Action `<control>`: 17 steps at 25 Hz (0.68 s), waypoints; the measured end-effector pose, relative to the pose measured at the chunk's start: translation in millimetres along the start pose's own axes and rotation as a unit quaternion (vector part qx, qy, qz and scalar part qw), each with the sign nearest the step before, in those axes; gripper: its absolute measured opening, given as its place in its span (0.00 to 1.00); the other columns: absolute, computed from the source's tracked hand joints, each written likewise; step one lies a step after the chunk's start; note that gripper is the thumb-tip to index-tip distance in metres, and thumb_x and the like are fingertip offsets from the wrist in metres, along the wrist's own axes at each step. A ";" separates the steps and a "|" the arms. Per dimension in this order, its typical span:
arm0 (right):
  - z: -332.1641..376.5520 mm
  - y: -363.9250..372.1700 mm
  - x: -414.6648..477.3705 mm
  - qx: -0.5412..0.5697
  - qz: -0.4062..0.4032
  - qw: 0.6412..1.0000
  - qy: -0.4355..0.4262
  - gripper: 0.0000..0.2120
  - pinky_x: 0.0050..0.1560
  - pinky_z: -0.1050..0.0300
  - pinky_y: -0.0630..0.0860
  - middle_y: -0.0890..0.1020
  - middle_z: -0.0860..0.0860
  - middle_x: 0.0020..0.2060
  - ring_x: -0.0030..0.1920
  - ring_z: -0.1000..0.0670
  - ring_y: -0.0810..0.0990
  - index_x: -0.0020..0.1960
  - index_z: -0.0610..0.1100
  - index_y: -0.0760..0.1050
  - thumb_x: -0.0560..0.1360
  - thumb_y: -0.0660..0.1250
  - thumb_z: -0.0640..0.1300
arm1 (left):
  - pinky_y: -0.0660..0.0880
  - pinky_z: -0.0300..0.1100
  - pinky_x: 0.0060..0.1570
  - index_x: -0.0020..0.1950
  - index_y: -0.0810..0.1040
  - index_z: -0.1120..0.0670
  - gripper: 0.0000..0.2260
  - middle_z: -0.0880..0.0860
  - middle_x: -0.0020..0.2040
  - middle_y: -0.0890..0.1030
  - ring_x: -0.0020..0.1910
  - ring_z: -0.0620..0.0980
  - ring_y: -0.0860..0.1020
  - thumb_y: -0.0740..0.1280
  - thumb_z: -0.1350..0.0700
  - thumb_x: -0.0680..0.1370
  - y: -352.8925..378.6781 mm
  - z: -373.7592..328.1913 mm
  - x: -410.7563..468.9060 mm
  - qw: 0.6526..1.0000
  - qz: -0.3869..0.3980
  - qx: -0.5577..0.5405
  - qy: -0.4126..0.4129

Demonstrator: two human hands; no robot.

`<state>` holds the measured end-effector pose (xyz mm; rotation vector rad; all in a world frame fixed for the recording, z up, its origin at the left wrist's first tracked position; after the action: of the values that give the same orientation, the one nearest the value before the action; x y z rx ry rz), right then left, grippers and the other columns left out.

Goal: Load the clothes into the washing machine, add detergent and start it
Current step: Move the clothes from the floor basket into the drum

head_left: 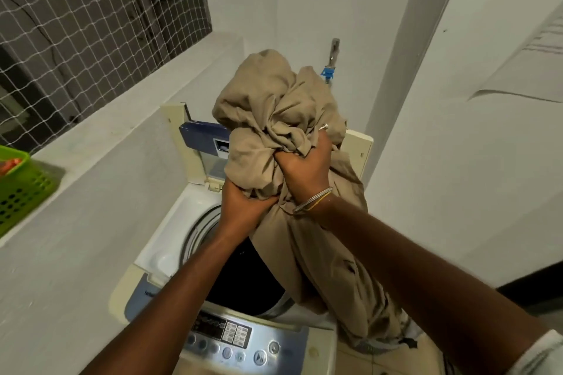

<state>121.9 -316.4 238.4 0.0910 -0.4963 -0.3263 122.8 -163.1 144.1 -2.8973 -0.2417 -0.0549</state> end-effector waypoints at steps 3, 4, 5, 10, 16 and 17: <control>-25.8 24.7 -17.7 -0.008 0.059 0.998 -0.010 0.17 0.55 0.50 0.80 0.84 0.44 0.49 0.52 0.47 0.84 0.54 0.42 0.77 0.66 0.75 0.39 | 0.71 0.24 0.44 0.71 0.69 0.62 0.39 0.43 0.52 0.75 0.50 0.37 0.75 0.82 0.59 0.65 -24.3 41.9 -4.4 0.999 -0.017 0.014 -0.046; -38.5 32.1 -24.4 -0.018 0.077 0.997 -0.009 0.18 0.57 0.46 0.80 0.84 0.43 0.50 0.53 0.46 0.83 0.55 0.40 0.77 0.67 0.76 0.39 | 0.71 0.26 0.43 0.71 0.69 0.60 0.35 0.42 0.50 0.75 0.47 0.34 0.74 0.80 0.65 0.67 -31.2 55.5 -8.0 0.998 -0.023 0.019 -0.060; -53.5 38.3 -31.6 -0.036 0.092 0.995 -0.006 0.19 0.58 0.44 0.79 0.83 0.43 0.52 0.54 0.45 0.83 0.57 0.38 0.77 0.69 0.76 0.40 | 0.71 0.28 0.43 0.69 0.69 0.56 0.33 0.41 0.49 0.74 0.46 0.34 0.74 0.79 0.67 0.68 -35.7 70.4 -10.8 0.996 -0.029 0.019 -0.087; -132.5 45.8 -75.7 -0.228 0.161 0.960 0.024 0.25 0.60 0.47 0.76 0.81 0.47 0.57 0.59 0.48 0.80 0.63 0.42 0.76 0.71 0.72 0.55 | 0.75 0.40 0.50 0.63 0.76 0.63 0.37 0.54 0.54 0.81 0.47 0.49 0.80 0.82 0.51 0.57 -40.1 152.8 -14.8 0.974 0.038 0.051 -0.218; -211.5 18.9 -130.1 -0.386 0.295 0.858 0.168 0.35 0.67 0.49 0.72 0.74 0.49 0.68 0.67 0.46 0.74 0.72 0.50 0.66 0.69 0.71 0.60 | 0.81 0.44 0.51 0.66 0.75 0.51 0.43 0.48 0.54 0.84 0.54 0.49 0.83 0.83 0.48 0.52 -43.5 207.1 -24.5 0.963 0.119 0.086 -0.226; -226.4 18.0 -139.0 -0.422 0.330 0.822 0.193 0.40 0.68 0.47 0.71 0.71 0.47 0.71 0.69 0.44 0.72 0.75 0.50 0.62 0.69 0.71 0.60 | 0.81 0.44 0.49 0.64 0.76 0.49 0.38 0.48 0.52 0.85 0.52 0.49 0.84 0.81 0.48 0.55 -46.5 210.9 -22.3 0.960 0.115 0.103 -0.234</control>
<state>120.8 -252.0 -20.0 -0.8588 0.0757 0.1829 96.8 -72.8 -51.6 -2.6644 0.0156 0.6601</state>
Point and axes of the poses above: each hand's wrist, its own x-axis towards the middle knuckle, its own y-axis out of the palm, z = x × y, the point moved 7 cm from there along x, towards the middle knuckle
